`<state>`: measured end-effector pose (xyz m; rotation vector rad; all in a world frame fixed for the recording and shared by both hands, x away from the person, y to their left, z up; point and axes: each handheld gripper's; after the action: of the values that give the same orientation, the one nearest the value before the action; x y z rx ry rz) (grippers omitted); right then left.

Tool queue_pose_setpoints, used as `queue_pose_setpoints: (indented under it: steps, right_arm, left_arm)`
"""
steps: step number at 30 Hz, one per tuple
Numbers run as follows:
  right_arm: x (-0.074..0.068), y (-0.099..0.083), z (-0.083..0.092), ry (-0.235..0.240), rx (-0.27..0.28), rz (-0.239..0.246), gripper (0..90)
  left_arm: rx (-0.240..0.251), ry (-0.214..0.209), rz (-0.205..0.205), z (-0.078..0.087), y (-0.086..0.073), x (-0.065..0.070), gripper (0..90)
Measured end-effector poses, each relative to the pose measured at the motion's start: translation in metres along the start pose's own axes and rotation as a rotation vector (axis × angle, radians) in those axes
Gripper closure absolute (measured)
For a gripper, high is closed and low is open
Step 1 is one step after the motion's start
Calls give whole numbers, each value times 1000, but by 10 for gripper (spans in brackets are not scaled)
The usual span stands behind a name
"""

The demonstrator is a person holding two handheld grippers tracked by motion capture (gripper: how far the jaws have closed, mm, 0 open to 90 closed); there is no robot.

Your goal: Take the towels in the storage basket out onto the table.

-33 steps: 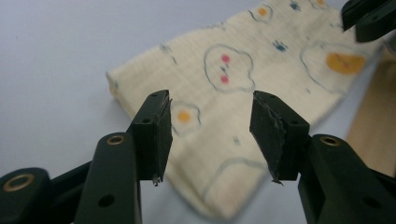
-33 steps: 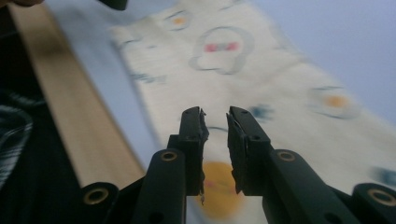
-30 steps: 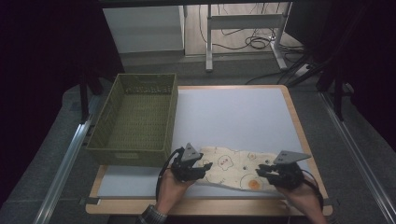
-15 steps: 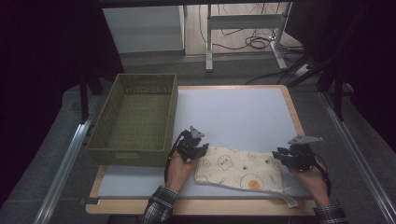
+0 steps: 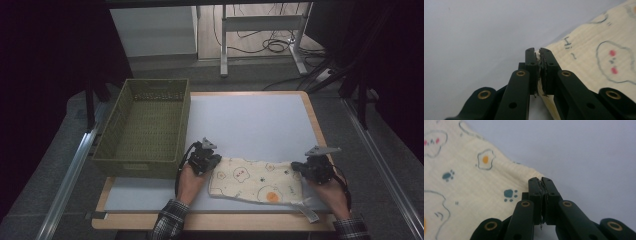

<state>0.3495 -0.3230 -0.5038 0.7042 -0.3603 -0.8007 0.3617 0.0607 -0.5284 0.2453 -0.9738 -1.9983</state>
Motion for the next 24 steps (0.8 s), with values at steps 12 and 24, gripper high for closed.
queue_pose_setpoints:
  steps: [12,24]
  right_arm:
    - [47,46,-28,-46,7,9,866]
    - [47,37,-14,14,42,-57,745]
  left_arm:
    - [54,19,-40,8,-1,10,850]
    - [20,84,-36,-10,-4,-4,543]
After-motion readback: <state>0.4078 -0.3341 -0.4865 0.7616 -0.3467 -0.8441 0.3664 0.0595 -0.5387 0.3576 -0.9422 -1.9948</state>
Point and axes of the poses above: each handheld gripper's, and its own axes: z roughly backward along the jaws, y roughly out of its top, x roughly to its right, and after that the axes turned 4 degrees about z, right-handed
